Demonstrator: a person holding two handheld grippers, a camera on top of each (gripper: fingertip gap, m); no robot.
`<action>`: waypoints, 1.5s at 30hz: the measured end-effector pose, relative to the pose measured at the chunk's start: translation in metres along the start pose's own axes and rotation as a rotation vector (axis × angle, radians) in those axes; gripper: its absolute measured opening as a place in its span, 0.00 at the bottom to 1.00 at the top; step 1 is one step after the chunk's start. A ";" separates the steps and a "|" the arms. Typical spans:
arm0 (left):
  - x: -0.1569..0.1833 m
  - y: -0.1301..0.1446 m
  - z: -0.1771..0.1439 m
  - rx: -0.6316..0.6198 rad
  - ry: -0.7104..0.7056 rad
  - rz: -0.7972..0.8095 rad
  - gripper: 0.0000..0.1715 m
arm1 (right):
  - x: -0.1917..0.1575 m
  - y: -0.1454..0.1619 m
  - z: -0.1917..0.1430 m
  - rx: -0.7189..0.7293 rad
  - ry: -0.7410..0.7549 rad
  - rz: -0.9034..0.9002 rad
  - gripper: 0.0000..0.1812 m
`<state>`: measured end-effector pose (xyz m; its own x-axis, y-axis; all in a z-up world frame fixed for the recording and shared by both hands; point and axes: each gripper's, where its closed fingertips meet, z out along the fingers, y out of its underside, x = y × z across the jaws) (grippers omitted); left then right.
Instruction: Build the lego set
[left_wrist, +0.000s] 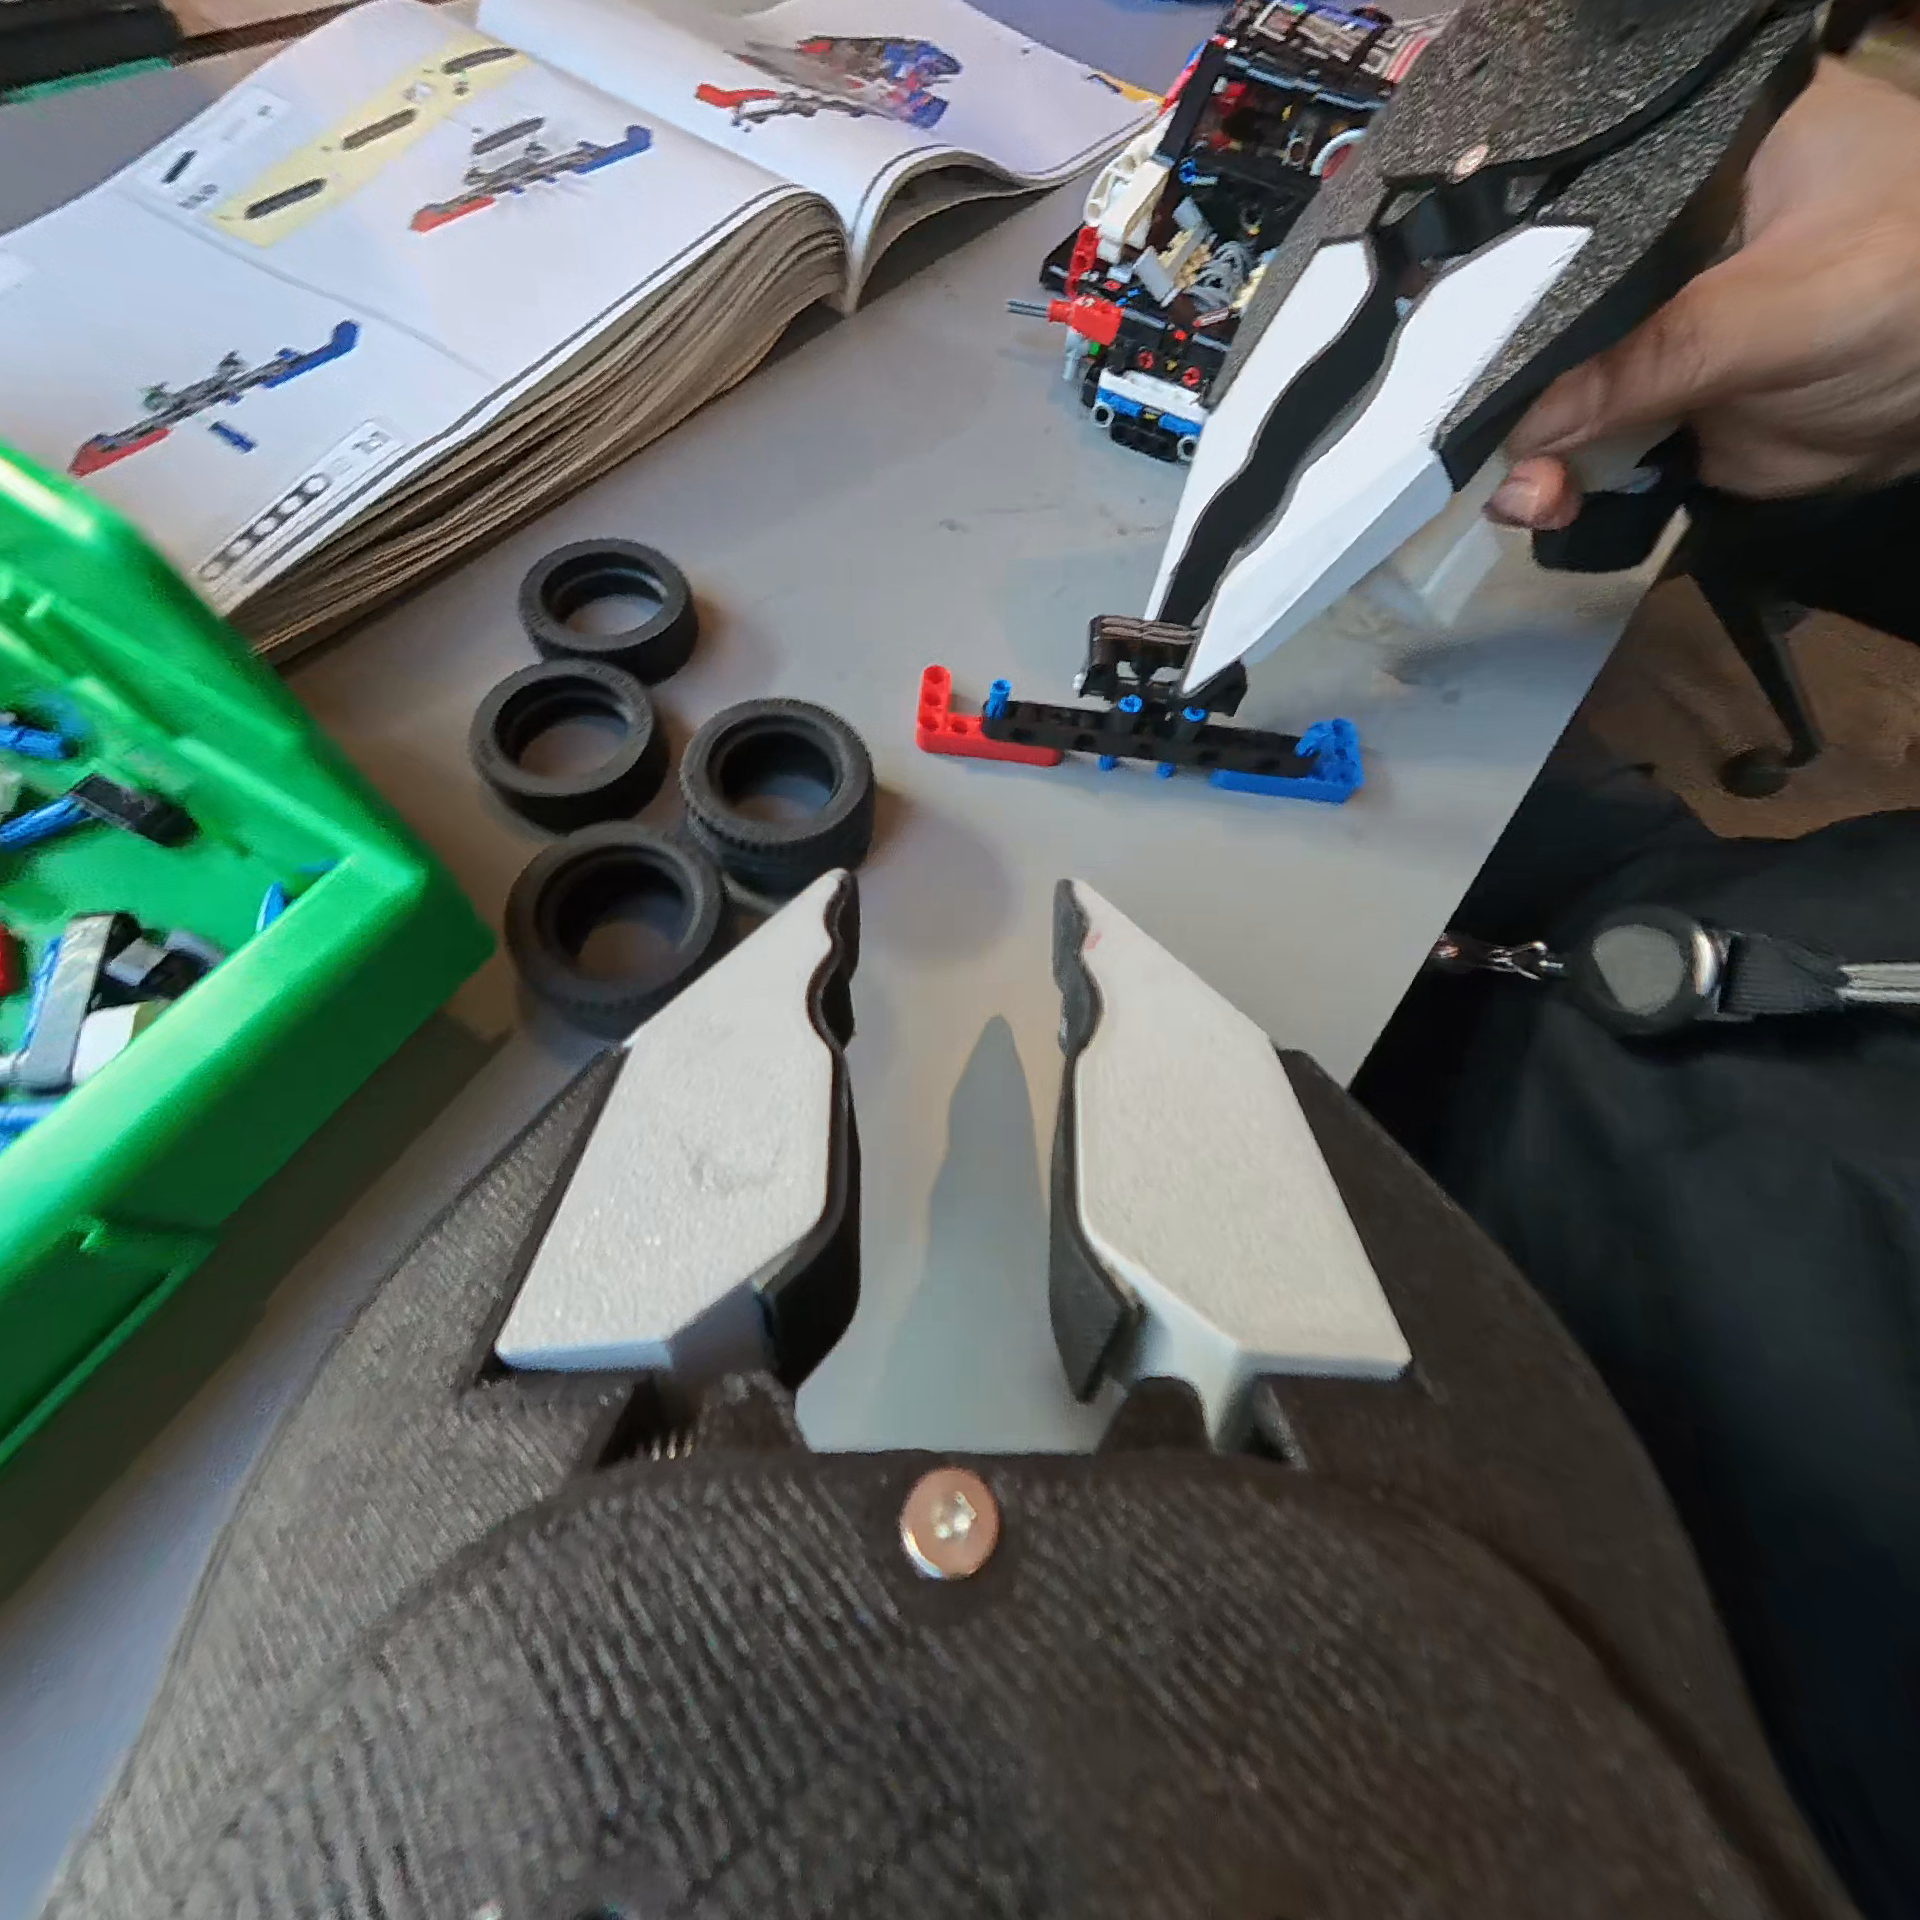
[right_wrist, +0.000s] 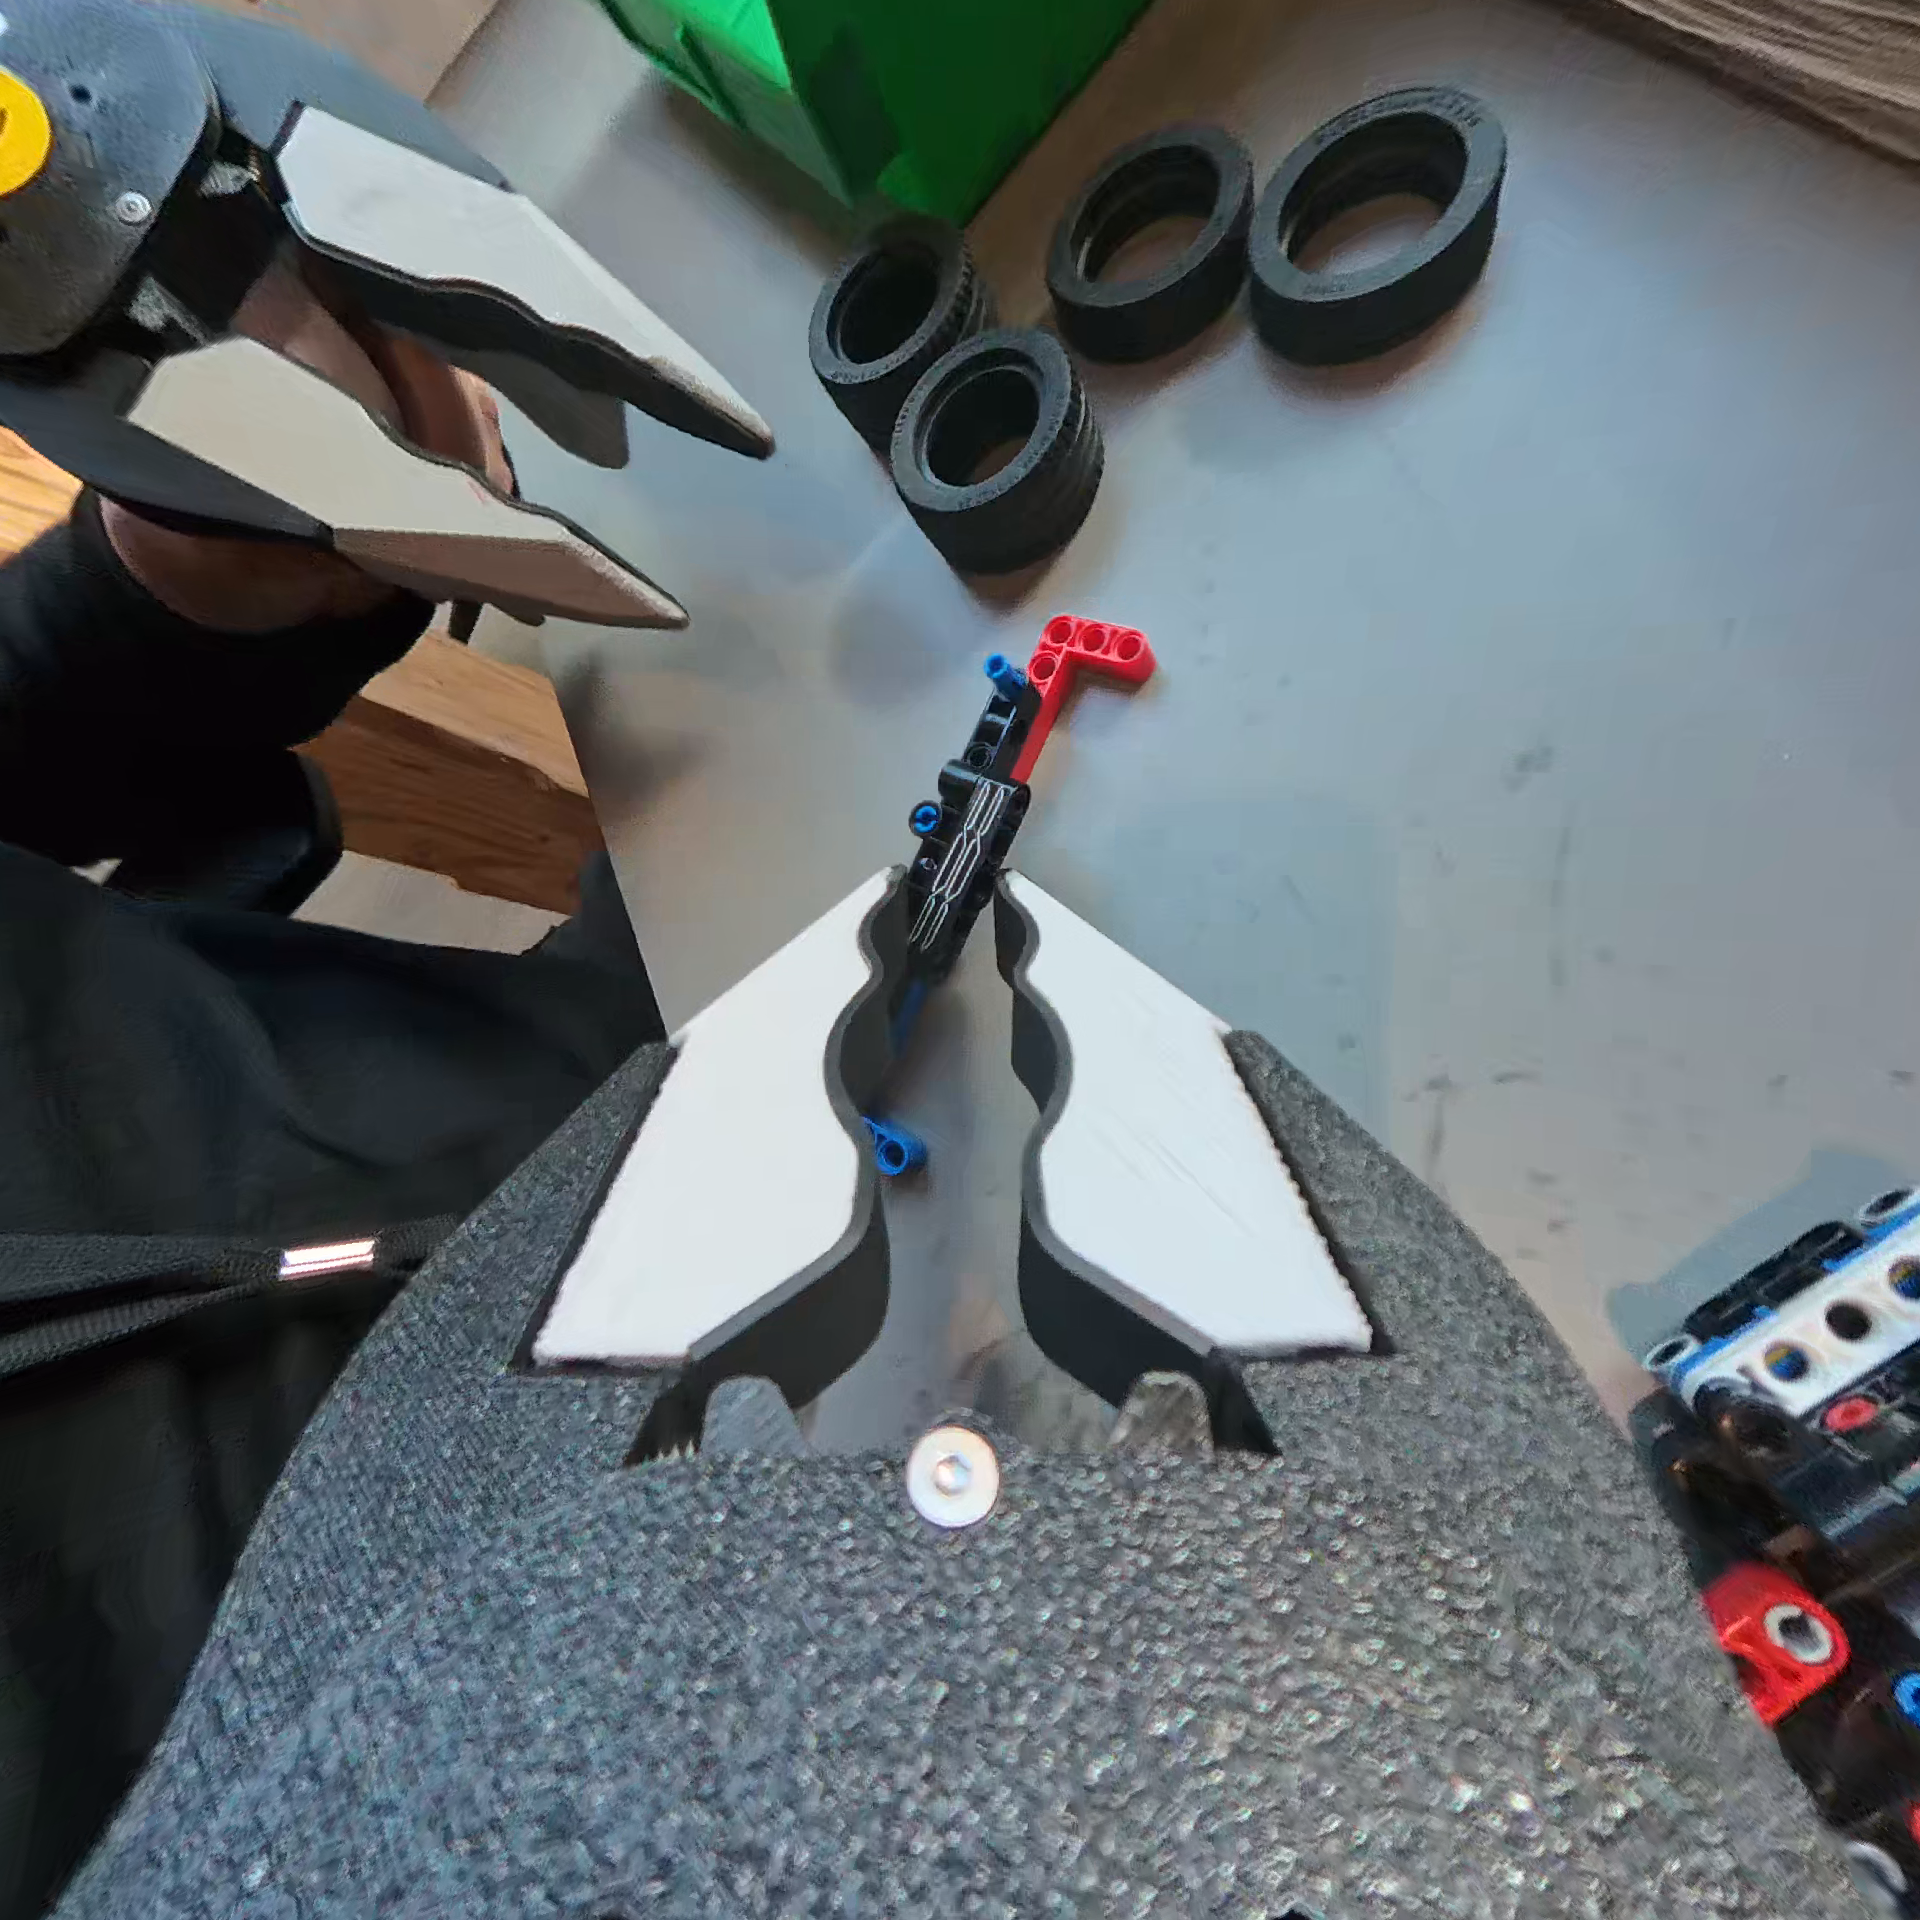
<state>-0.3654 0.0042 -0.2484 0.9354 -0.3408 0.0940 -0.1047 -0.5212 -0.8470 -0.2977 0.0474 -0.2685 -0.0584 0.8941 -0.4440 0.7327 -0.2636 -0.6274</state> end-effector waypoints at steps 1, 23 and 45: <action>-0.003 0.003 -0.004 0.000 -0.015 -0.009 0.21 | 0.000 -0.001 0.000 -0.011 0.006 -0.024 0.08; -0.010 0.016 -0.010 0.015 -0.023 -0.056 0.20 | -0.001 0.000 -0.016 -0.056 0.447 -0.894 0.10; -0.008 -0.015 -0.016 0.166 0.133 -0.036 0.21 | 0.044 -0.047 -0.169 0.647 0.404 -0.398 0.13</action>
<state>-0.3764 0.0018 -0.2283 0.8834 -0.4304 0.1853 -0.0041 -0.4025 -0.9154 -0.2202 0.1597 -0.1506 0.1073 0.9917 0.0711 0.1710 0.0520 -0.9839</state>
